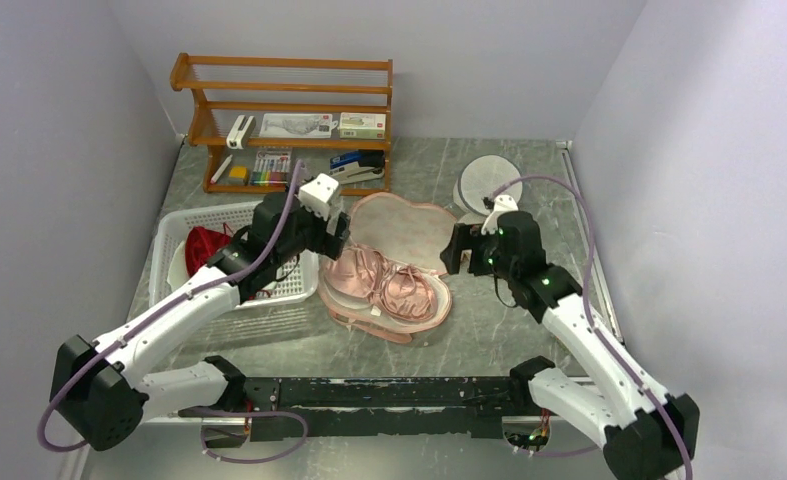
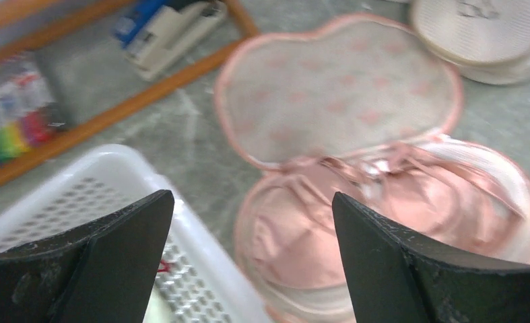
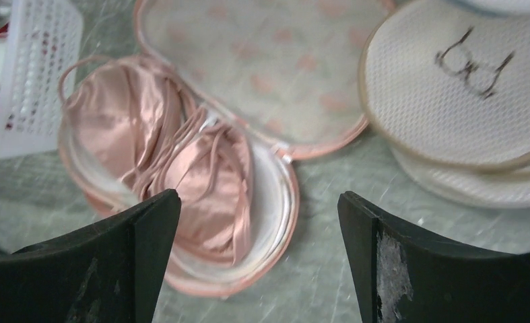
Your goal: Unzip the laundry bag and remove the bra
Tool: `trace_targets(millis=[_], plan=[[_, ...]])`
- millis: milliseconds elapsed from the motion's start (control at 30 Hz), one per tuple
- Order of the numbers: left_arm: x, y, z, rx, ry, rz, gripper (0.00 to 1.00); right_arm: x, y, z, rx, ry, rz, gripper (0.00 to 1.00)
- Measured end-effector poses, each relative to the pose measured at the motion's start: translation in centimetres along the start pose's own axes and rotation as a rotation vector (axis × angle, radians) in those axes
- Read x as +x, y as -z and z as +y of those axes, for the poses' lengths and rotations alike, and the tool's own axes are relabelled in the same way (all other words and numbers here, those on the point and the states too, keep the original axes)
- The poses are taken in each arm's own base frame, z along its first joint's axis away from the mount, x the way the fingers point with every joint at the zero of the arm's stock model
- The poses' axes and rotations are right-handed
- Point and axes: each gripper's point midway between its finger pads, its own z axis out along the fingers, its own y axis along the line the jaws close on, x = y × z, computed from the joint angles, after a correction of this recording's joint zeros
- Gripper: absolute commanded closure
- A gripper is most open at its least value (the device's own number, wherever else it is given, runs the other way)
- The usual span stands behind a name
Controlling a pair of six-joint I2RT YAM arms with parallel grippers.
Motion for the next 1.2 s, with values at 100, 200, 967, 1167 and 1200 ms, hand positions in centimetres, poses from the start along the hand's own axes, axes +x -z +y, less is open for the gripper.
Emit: trace_targets(millis=[100,200,967,1167,1200], plan=[[1.1,0.1,-3.2,0.123,0.073,0.052,0.01,1.6,1.5,0.7,-0.053,-0.037,0.006,0.12],[2.0,0.8,-6.2,0.244,0.214,0.100,0.01,1.6,2.4,1.2,-0.084,-0.054,-0.015,0.12],[14.1,2.1,-17.2,0.031,0.061,0.565,0.10,3.3,1.4,2.4,-0.164,-0.050,0.047,0.11],[12.6,-0.2,-17.1,-0.021,0.064,0.534,0.18,3.3,1.4,2.4,-0.166,-0.048,0.048,0.11],[12.5,-0.5,-17.0,-0.026,0.066,0.533,0.22,3.3,1.4,2.4,-0.166,-0.047,0.048,0.11]])
